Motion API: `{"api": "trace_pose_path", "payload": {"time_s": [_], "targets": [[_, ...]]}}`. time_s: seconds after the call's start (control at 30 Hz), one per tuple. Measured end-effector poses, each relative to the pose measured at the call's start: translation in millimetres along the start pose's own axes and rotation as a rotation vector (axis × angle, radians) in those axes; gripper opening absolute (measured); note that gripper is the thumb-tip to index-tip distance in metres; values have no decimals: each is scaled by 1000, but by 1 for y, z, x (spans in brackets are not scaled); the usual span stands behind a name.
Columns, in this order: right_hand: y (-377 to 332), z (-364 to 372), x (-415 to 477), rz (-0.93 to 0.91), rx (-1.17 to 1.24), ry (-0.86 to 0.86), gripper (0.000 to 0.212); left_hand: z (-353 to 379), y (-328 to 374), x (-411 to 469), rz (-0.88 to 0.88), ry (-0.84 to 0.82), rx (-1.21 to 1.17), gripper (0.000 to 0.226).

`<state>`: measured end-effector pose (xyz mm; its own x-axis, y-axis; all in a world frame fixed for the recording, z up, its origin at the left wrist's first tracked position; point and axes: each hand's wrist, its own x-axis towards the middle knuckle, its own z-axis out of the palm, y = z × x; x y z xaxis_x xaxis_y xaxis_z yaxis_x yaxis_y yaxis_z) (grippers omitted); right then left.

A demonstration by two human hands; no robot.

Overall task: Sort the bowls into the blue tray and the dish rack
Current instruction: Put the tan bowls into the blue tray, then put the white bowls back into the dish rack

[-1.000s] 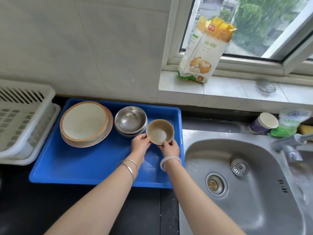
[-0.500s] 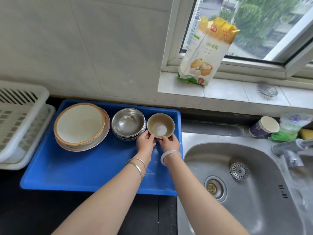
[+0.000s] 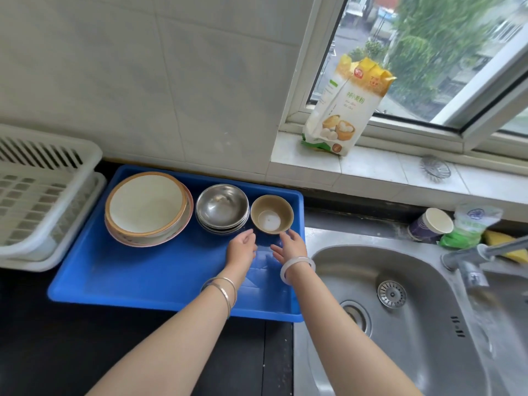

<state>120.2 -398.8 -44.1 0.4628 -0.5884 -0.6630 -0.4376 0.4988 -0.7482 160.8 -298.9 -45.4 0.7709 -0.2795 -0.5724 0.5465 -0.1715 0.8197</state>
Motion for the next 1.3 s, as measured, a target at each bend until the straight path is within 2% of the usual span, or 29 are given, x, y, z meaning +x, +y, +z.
{"api": "trace_pose_path", "payload": {"time_s": [0.13, 0.27, 0.47, 0.67, 0.87, 0.93, 1.07, 1.2, 1.3], "targets": [[3, -2, -30, -125, -263, -17, 29, -32, -3, -29, 149, 65, 191, 32], [20, 19, -72, -244, -450, -157, 20, -80, -13, -64, 238, 184, 284, 27], [68, 98, -134, -380, -650, -405, 16, -193, -40, -122, 341, 503, 328, 25], [126, 203, -184, -411, -854, -635, 16, -305, -76, -173, 315, 860, 320, 25], [167, 308, -206, -364, -1101, -703, 41, -390, -112, -196, 181, 1184, 334, 41], [174, 334, -208, -339, -1148, -680, 48, -409, -121, -199, 138, 1210, 258, 51], [183, 367, -209, -253, -1087, -618, 37, -434, -134, -199, 108, 1088, -40, 64], [192, 380, -211, -96, -794, -575, 36, -441, -140, -204, 58, 977, -265, 64], [192, 380, -215, -88, -646, -529, 33, -445, -143, -206, 78, 946, -324, 58]]}}
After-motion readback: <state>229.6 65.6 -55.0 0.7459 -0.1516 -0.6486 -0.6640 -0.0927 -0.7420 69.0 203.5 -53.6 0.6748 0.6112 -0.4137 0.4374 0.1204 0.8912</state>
